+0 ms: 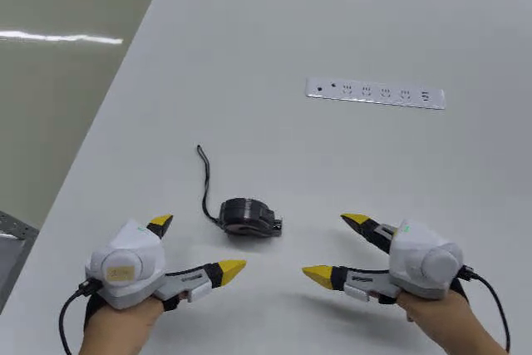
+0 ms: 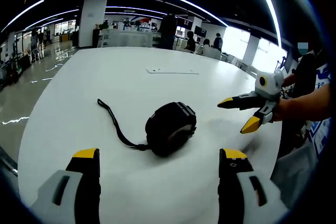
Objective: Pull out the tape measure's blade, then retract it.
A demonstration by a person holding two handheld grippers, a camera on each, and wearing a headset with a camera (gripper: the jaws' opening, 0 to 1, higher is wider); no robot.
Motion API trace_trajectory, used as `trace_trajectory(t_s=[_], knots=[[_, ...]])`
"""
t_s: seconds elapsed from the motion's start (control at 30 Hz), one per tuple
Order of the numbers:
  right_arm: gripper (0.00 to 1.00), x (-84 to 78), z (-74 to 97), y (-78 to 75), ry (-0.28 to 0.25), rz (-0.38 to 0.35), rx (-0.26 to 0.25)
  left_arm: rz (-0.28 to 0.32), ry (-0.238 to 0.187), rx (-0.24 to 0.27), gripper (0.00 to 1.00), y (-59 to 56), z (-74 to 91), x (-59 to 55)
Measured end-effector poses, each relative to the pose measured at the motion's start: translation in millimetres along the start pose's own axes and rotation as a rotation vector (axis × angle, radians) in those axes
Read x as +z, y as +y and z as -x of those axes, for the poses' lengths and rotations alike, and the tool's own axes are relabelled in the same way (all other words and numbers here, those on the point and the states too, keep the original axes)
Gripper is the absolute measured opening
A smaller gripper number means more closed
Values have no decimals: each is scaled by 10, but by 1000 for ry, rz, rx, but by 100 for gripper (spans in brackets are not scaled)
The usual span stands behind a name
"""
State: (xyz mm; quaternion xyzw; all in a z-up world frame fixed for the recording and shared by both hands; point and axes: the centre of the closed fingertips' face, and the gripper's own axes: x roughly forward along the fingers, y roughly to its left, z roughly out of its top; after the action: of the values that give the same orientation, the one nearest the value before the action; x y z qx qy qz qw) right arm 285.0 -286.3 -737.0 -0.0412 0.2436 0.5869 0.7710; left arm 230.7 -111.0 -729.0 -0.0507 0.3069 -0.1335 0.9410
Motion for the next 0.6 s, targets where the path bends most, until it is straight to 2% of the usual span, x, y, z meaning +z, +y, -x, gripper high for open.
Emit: trace_trajectory(t_s=[0.4,0.6], knots=[[74,-175,279,46,5,-19,-44,3,-13,-2,92,22,195,-17],[74,-231,421,51,3,-32,-72,-15,-11,-10,93,24,265,-47]])
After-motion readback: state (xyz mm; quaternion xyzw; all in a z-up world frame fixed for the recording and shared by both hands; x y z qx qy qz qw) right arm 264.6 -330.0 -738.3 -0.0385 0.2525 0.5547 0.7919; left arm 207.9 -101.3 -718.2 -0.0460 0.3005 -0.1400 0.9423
